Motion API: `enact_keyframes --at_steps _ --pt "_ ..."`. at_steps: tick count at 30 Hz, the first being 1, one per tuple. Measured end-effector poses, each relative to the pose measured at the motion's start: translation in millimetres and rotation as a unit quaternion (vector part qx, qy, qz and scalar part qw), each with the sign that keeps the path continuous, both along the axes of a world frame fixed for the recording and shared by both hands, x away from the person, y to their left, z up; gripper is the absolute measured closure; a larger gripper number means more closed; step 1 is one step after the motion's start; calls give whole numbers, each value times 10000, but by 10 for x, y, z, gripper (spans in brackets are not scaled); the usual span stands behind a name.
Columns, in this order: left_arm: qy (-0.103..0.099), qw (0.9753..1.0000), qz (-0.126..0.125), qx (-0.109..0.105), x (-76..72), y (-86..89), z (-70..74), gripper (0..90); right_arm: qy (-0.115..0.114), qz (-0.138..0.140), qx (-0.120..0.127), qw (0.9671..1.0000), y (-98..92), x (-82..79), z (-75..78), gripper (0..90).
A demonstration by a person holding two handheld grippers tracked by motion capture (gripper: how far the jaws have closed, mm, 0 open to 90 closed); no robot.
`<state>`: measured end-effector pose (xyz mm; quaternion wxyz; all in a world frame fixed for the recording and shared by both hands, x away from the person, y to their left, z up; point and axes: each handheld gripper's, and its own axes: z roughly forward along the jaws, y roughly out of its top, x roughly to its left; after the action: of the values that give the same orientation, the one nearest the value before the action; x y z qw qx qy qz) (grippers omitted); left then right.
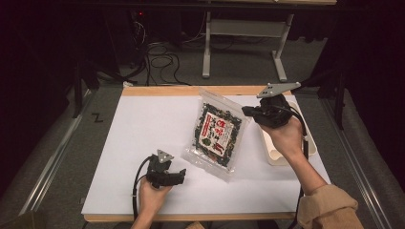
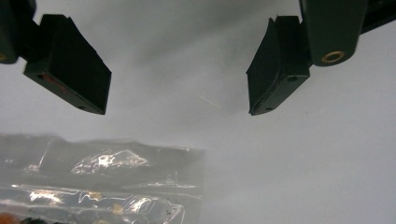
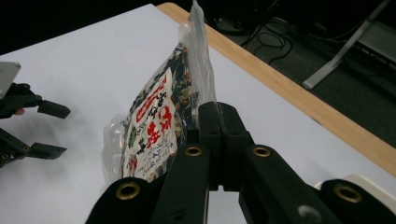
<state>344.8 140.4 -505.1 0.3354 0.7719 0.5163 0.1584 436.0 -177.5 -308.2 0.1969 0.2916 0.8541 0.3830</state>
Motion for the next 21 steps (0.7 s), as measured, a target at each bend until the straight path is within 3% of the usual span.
enact_keyframes --at_steps 11,21 --pt "25 10000 -27 25 5 -22 -13 230 -289 117 -82 9995 65 -84 270 900" --pt "21 10000 -15 14 3 -16 -11 230 -452 110 -144 9988 85 -91 398 900"
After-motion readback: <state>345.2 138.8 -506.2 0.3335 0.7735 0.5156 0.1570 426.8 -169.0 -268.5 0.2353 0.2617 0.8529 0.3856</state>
